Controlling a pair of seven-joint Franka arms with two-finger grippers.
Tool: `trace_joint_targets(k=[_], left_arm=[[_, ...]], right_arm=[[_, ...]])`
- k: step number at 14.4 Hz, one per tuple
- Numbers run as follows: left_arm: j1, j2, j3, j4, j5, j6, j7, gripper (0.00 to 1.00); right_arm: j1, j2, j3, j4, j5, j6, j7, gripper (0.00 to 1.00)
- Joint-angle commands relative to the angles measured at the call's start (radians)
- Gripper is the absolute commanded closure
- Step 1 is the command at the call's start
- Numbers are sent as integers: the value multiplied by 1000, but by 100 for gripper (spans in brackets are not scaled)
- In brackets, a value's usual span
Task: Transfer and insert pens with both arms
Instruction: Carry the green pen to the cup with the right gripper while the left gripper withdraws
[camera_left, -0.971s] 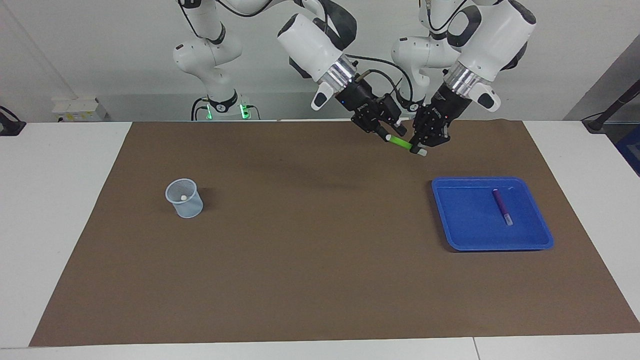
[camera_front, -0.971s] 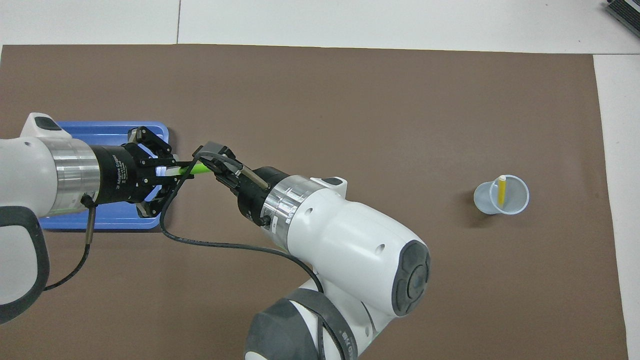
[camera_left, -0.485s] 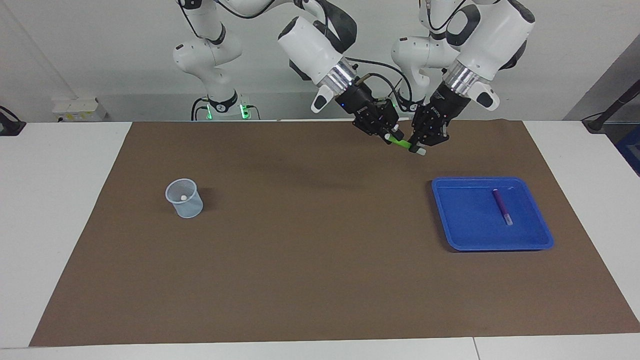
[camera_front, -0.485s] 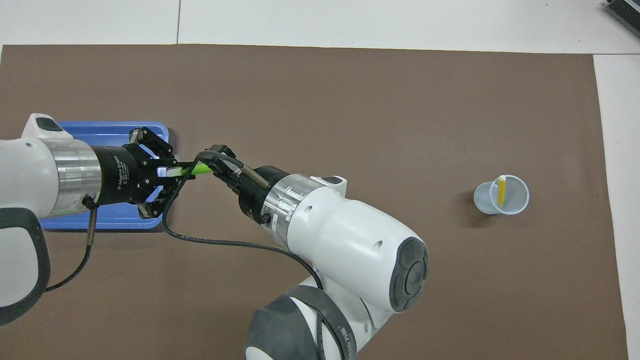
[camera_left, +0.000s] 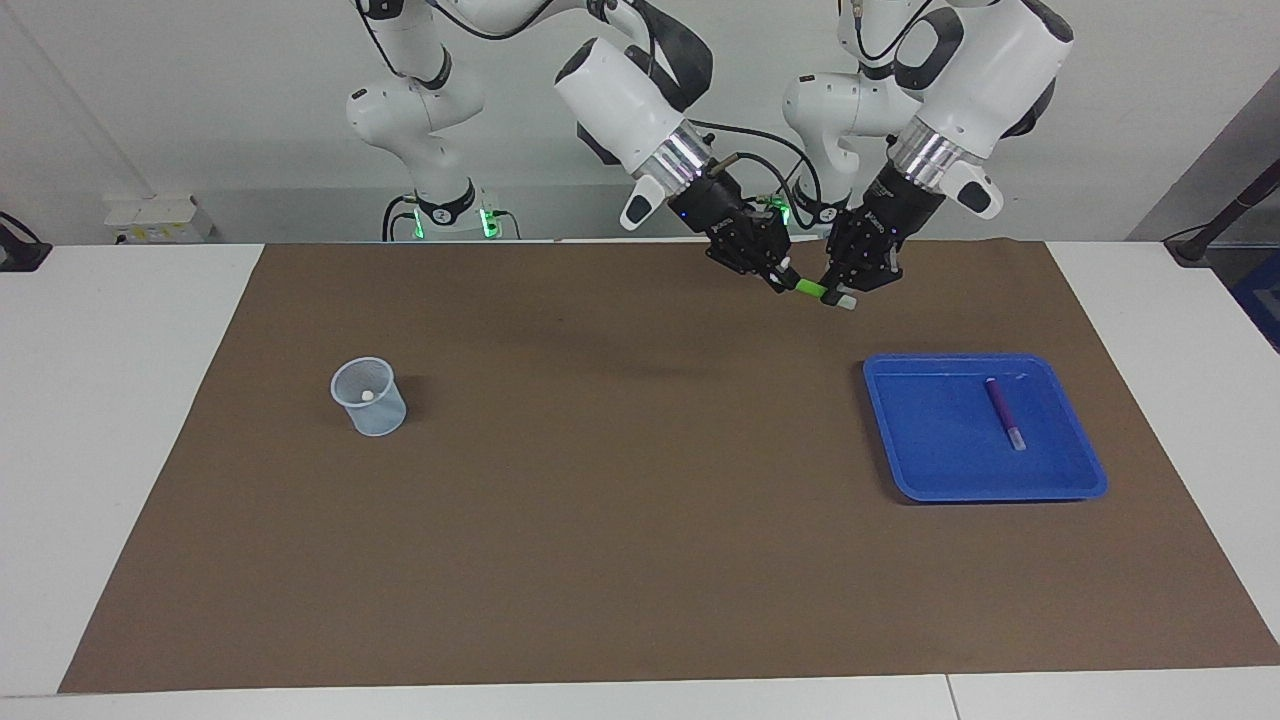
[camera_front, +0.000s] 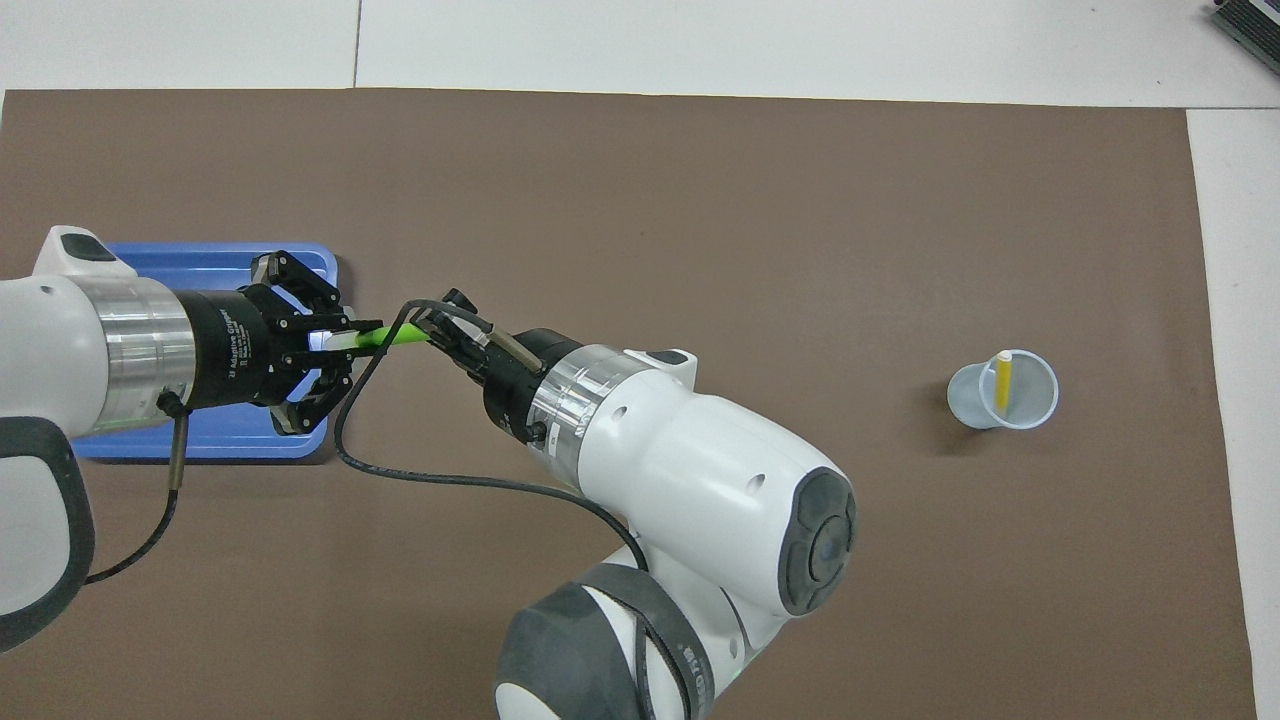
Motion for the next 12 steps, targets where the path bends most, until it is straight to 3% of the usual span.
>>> trace_joint_targets(k=[1, 2, 3, 4, 5, 6, 7, 8, 12], left_arm=[[-19, -31, 8, -34, -16, 9, -16, 100], [-19, -29, 8, -34, -16, 11, -13, 100], [-17, -29, 8, -34, -16, 15, -10, 77], [-17, -29, 8, -33, -16, 12, -12, 73], [-17, -29, 8, -33, -16, 14, -12, 62], [-17, -29, 8, -33, -16, 18, -12, 43], [-17, -29, 8, -33, -16, 18, -13, 15], [-15, -29, 8, -33, -16, 18, -13, 0], [-14, -29, 10, -33, -16, 22, -12, 0]], right_arm=[[-7, 12, 4, 10, -23, 16, 11, 100], [-7, 12, 4, 8, -23, 16, 11, 100], [-7, 12, 4, 8, -22, 16, 11, 100], [-9, 12, 4, 8, -22, 16, 11, 100], [-9, 12, 4, 7, -22, 16, 11, 100], [-12, 12, 4, 2, -22, 14, 7, 100], [-15, 10, 4, 0, -23, 14, -2, 100], [-18, 10, 2, -4, -23, 5, -19, 100], [-57, -19, 2, -61, -25, -56, -152, 100]])
